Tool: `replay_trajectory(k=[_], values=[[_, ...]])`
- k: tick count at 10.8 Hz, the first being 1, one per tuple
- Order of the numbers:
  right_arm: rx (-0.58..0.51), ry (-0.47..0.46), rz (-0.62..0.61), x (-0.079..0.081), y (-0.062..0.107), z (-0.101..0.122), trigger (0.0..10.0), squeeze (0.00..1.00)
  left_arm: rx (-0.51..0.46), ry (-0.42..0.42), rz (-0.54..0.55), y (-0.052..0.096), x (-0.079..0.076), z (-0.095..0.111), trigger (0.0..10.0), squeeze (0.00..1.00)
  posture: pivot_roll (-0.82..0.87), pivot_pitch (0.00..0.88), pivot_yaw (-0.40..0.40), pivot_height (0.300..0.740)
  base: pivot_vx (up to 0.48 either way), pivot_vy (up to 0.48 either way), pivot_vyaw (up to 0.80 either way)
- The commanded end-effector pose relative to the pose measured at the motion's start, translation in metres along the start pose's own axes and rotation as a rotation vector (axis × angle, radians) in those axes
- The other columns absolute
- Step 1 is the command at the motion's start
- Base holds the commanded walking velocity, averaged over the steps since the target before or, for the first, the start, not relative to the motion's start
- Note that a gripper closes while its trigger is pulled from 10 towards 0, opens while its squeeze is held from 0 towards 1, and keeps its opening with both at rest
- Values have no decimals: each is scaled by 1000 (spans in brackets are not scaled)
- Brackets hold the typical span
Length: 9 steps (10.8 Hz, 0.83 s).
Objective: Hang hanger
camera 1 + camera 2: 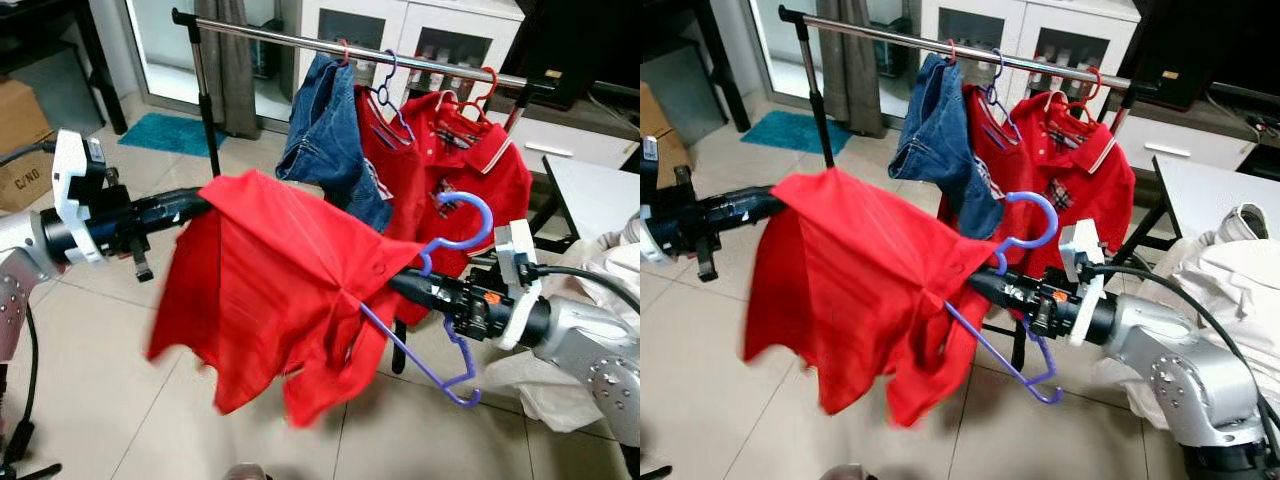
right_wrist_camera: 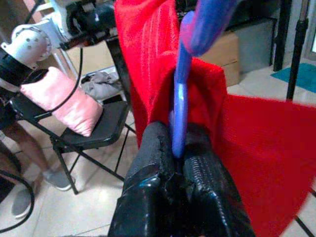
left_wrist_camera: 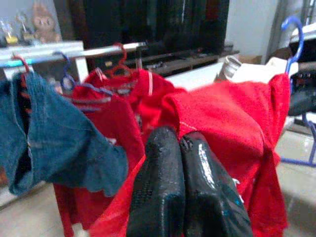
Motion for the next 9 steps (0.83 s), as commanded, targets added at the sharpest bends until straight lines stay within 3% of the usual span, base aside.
replay_trajectory(k=[1, 4, 7, 9], values=[[12, 13, -23, 0, -1, -1, 10000, 0, -50, -49, 0, -2, -3, 15, 0, 0, 184, 30, -46, 740, 0, 0, 0], [60, -44, -77, 0, -4, -20, 10000, 0, -93, -120, -5, -4, -10, 36, 0, 0, 193, 34, -45, 740, 0, 0, 0], [110, -63, -104, 1, -6, -33, 10000, 0, -127, -167, 18, -7, -7, 49, 0, 0, 195, 34, -40, 740, 0, 0, 0], [-92, -149, -183, -4, -17, -19, 10000, 0, -92, -133, -41, -11, -16, 42, 0, 0, 193, 32, -37, 740, 0, 0, 0]])
Point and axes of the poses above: a point about 5 cm out from each wrist's last joint towards the gripper, its own y axis pointing back from the gripper into the wrist, its own z axis along the axis of the wrist's last joint, x = y × z, the point moved 1 cm from there along -y, pointing out of the wrist towards the gripper, and after that the axes turned 9 degrees about y, right-handed, at the moved point
